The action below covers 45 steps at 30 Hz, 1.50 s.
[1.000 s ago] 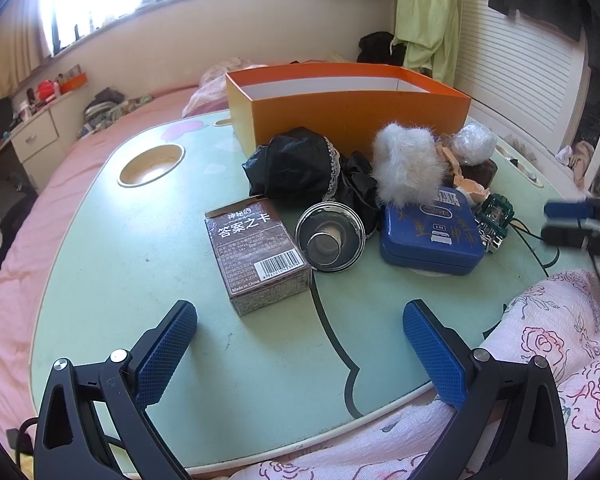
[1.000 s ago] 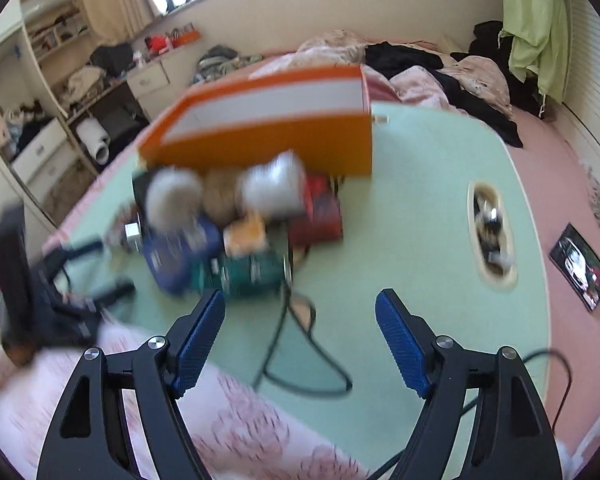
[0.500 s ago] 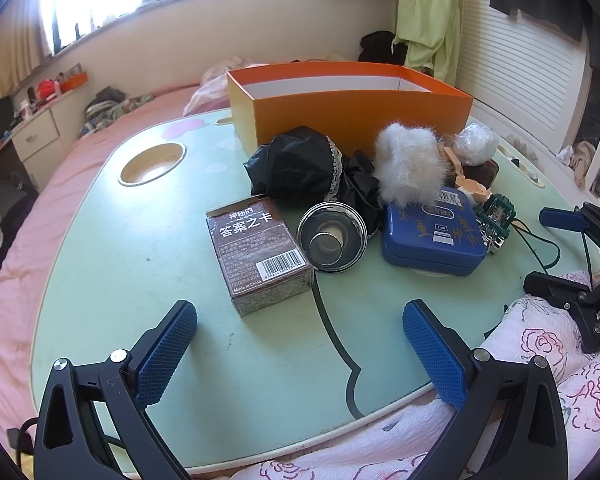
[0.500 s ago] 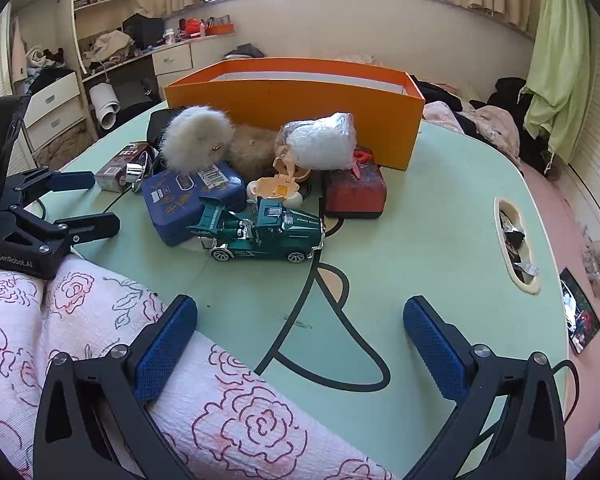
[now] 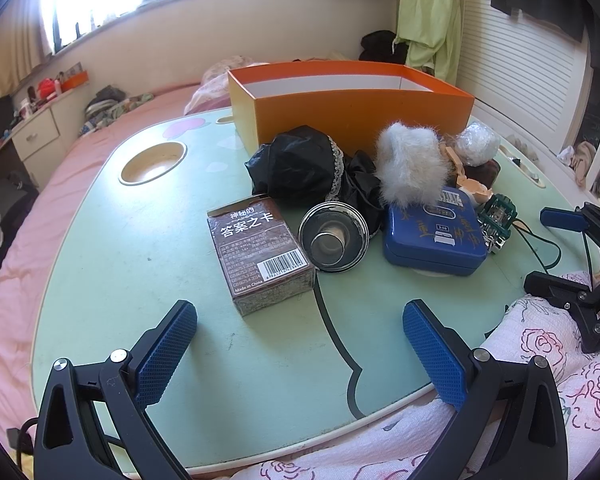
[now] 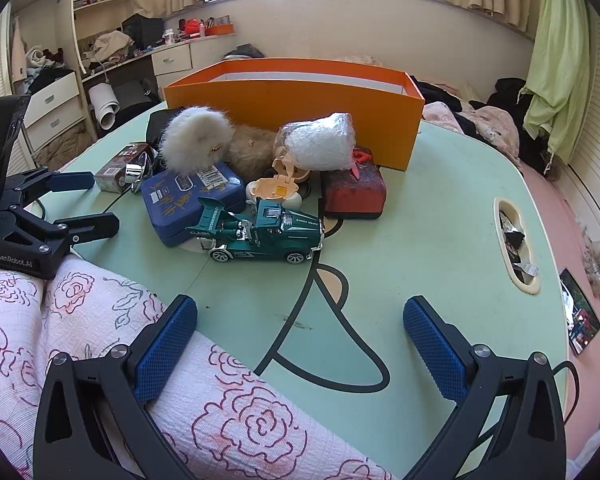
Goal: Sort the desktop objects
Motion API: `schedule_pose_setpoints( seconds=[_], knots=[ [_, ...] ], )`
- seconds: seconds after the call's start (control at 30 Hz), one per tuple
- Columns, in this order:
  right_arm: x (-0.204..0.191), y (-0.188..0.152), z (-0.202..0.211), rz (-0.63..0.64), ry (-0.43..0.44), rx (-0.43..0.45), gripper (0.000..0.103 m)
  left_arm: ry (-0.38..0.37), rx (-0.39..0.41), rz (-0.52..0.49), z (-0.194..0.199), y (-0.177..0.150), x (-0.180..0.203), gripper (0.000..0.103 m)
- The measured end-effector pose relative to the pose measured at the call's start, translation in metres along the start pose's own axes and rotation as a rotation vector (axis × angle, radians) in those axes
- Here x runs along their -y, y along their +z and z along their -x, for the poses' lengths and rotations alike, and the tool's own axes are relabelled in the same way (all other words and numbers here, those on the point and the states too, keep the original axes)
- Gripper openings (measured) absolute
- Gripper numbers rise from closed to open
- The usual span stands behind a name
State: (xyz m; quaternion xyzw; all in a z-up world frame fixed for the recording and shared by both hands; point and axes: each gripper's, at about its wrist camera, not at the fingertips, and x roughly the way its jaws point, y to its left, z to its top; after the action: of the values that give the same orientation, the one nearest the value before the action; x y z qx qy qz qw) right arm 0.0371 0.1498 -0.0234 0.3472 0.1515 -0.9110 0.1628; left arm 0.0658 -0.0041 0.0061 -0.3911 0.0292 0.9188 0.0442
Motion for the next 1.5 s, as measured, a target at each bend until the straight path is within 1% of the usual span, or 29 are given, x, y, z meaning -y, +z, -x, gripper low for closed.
schedule_pose_setpoints(
  seconds=[0.2,0.27,0.3,0.37,0.4,0.47,0.5,0.53,0.57,0.67,0.73,0.8,0.87,1.0,1.07,1.17,1.23,1.4,1.47,1.5],
  knots=[
    [0.000,0.000,0.000,0.002,0.003,0.002,0.103,0.012,0.000,0.003,0.000,-0.001,0.000,0.103],
    [0.000,0.000,0.000,0.003,0.004,0.002,0.103,0.061,0.004,-0.011,0.002,-0.001,0.003,0.103],
    [0.000,0.000,0.000,0.003,0.004,0.003,0.103,0.104,0.010,-0.036,0.006,0.000,0.008,0.103],
    [-0.001,-0.001,0.000,0.004,0.006,0.005,0.103,0.149,0.030,-0.072,0.014,0.005,0.016,0.103],
    [-0.001,-0.002,0.000,0.005,0.007,0.006,0.103,0.139,0.044,-0.079,0.021,0.013,0.020,0.103],
    [0.000,-0.004,0.001,0.005,0.009,0.008,0.103,0.057,0.043,-0.062,0.031,0.030,0.024,0.103],
    [0.002,-0.005,0.001,0.005,0.010,0.009,0.103,-0.007,0.026,-0.039,0.034,0.045,0.026,0.102],
    [0.002,-0.005,0.001,0.006,0.010,0.009,0.103,-0.040,0.006,-0.030,0.035,0.058,0.029,0.102],
    [0.002,-0.005,0.001,0.006,0.011,0.009,0.103,-0.056,-0.012,-0.030,0.034,0.070,0.032,0.102],
    [0.002,-0.005,0.001,0.007,0.012,0.009,0.103,-0.055,-0.040,-0.052,0.025,0.120,0.044,0.102],
    [0.002,-0.006,0.001,0.008,0.013,0.010,0.103,-0.045,-0.063,-0.022,0.010,0.154,0.050,0.102],
    [0.002,-0.006,0.001,0.008,0.014,0.010,0.103,-0.036,-0.087,0.009,-0.007,0.177,0.056,0.102],
    [0.002,-0.006,0.001,0.009,0.015,0.012,0.103,0.001,-0.114,0.045,-0.030,0.192,0.061,0.102],
    [0.008,-0.007,0.000,0.009,0.017,0.017,0.103,0.033,-0.140,0.091,-0.059,0.198,0.065,0.102],
    [0.008,-0.006,0.000,0.009,0.018,0.020,0.103,0.044,-0.147,0.094,-0.067,0.195,0.067,0.102],
    [0.009,-0.007,-0.001,0.010,0.020,0.023,0.103,0.037,-0.168,0.099,-0.075,0.195,0.070,0.102],
    [0.009,-0.007,-0.001,0.011,0.021,0.023,0.103,0.030,-0.179,0.099,-0.077,0.194,0.071,0.102],
    [0.009,-0.007,-0.001,0.013,0.023,0.023,0.103,0.038,-0.176,0.080,-0.077,0.194,0.070,0.102],
    [0.009,-0.007,-0.001,0.014,0.024,0.024,0.103,0.027,-0.172,0.080,-0.074,0.194,0.068,0.102],
    [0.009,-0.007,-0.001,0.014,0.025,0.024,0.103,0.009,-0.162,0.088,-0.069,0.193,0.065,0.102]
  ],
)
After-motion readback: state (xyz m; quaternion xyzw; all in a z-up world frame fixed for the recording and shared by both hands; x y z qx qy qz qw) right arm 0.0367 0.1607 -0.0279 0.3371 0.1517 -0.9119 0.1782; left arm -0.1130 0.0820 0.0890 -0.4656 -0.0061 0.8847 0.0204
